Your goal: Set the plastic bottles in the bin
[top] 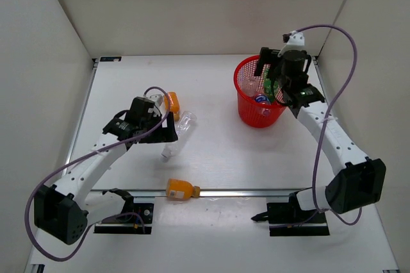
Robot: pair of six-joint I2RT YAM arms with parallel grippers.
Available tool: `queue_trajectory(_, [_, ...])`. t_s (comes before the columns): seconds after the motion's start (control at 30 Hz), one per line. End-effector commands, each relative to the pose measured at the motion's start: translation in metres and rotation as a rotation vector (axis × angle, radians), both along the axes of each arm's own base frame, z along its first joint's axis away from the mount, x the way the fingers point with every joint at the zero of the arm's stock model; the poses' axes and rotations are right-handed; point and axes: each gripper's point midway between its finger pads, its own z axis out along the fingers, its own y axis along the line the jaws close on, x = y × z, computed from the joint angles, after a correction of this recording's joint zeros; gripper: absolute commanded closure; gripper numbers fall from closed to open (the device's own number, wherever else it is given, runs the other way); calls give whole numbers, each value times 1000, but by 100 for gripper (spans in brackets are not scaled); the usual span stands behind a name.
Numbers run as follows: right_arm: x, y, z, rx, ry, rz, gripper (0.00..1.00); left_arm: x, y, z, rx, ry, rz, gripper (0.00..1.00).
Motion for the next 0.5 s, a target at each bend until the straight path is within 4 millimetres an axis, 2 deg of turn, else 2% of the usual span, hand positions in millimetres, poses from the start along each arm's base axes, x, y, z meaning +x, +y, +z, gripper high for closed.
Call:
queue_trajectory(0.0, [-29, -39, 60, 63, -59, -94, 1, 19, 4, 10, 70, -49, -16, 1])
queue_trajectory(0.03, [-39, -50, 52, 59, -9, -110, 0, 24, 3, 12, 81, -54, -14, 1])
queue_trajectory(0.1, [-60, -76, 41, 71, 57, -178, 0, 32, -2, -1, 106, -26, -42, 2])
queue_trajectory(0.13, [-75, -93, 30, 73, 101, -222, 1, 35, -4, -1, 100, -23, -56, 1])
queue_trajectory(0.17, [-89, -115, 10, 72, 177, -280, 1, 39, -12, -4, 103, -16, -98, 1])
queue_trajectory(0.2, [-102, -120, 6, 95, 195, -292, 0, 44, -11, -12, 133, -7, -95, 1])
queue_trajectory(0.27, [-134, -170, -32, 137, 295, -426, 0, 51, -17, -20, 174, -2, -134, 1])
queue_trajectory(0.3, [-150, -172, -46, 158, 308, -418, 1, 54, -19, -29, 194, 11, -144, 2])
queue_trajectory(0.33, [-162, -189, -41, 171, 264, -455, 1, 60, -22, -31, 202, 18, -144, 1])
queue_trajectory(0.37, [-176, -203, -56, 189, 289, -506, 1, 66, -22, -36, 200, 23, -135, 1])
queue_trajectory(0.47, [-210, -222, -75, 177, 334, -604, 1, 78, -31, -48, 178, 45, -132, 1])
